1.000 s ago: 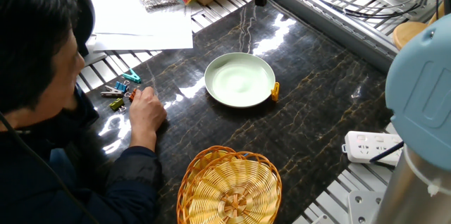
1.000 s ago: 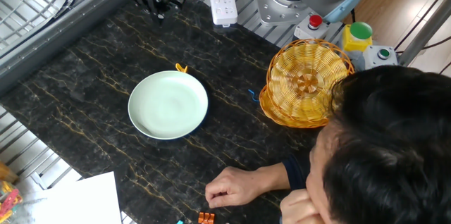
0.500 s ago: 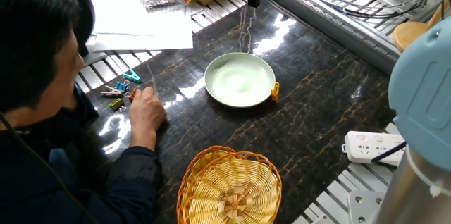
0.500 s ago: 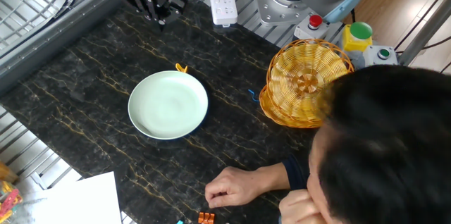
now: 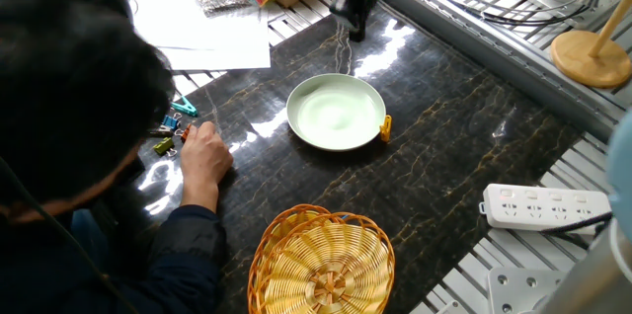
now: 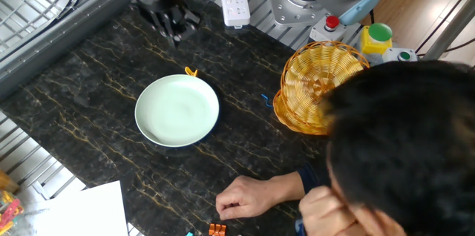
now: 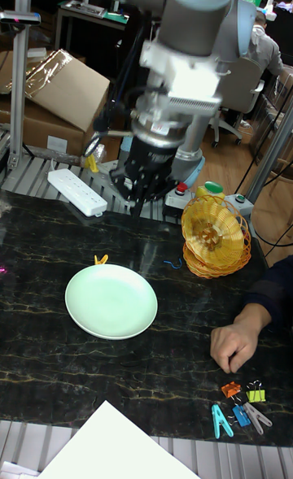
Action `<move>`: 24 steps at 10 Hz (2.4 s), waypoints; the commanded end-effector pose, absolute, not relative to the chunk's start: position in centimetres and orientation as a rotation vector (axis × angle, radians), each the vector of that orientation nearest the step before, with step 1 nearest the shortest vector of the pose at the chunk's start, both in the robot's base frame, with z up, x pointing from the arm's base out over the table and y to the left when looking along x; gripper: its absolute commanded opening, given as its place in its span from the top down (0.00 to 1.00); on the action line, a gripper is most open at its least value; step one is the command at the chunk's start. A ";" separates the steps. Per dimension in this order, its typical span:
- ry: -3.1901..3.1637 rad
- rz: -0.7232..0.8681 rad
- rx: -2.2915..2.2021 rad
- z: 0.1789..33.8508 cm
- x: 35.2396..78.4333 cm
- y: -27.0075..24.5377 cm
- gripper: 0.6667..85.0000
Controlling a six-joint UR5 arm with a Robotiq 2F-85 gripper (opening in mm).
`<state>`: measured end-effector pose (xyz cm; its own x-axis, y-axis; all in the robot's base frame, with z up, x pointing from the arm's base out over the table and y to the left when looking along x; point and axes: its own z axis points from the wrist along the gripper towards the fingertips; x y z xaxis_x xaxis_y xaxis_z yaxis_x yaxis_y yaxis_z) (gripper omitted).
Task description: Use a clamp
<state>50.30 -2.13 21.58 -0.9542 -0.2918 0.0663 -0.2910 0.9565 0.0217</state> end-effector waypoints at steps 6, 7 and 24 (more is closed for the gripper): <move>-2.912 0.086 0.350 20.5 45.9 -4.7 0.99; -2.917 0.069 0.387 19.3 45.8 -4.8 0.99; -2.971 -0.015 0.746 5.8 45.4 -5.3 0.13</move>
